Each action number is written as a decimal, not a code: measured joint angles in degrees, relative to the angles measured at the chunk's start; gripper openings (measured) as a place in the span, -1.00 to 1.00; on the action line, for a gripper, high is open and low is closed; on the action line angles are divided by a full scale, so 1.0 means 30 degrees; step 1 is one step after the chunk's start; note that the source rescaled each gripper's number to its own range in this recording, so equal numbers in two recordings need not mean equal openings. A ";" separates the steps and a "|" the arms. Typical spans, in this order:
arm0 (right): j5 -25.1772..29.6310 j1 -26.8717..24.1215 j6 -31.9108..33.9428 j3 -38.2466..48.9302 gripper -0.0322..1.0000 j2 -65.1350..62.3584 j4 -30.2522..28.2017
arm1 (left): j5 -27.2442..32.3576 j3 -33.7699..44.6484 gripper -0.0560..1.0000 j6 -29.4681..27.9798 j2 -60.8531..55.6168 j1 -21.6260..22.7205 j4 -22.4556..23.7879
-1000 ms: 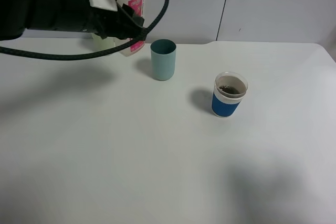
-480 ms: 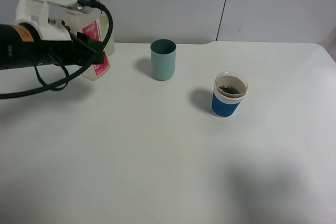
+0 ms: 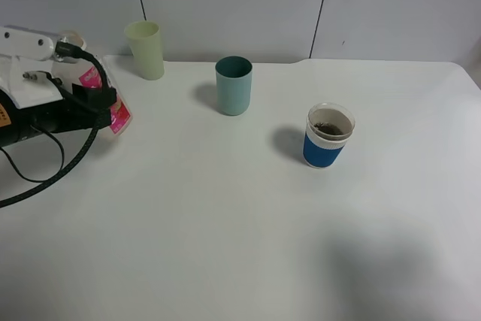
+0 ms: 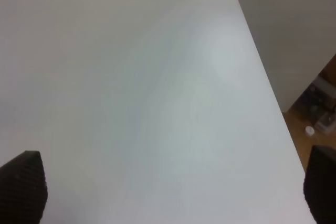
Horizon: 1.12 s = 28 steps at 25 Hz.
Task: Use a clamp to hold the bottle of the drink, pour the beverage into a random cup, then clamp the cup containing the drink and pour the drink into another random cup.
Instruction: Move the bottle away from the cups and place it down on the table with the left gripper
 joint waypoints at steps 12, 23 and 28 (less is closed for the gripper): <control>0.0000 0.0000 0.0000 0.0000 1.00 0.0000 0.0000 | -0.2966 0.0206 -0.89 0.0963 0.3719 0.1455 0.2395; 0.0000 0.0000 0.0000 0.0000 1.00 0.0000 0.0000 | -0.6428 0.0163 -0.89 0.3474 0.7281 0.1455 0.2391; 0.0000 0.0000 0.0000 0.0000 1.00 0.0000 0.0000 | -0.6976 0.0150 -0.89 0.3645 0.8103 0.1455 0.2391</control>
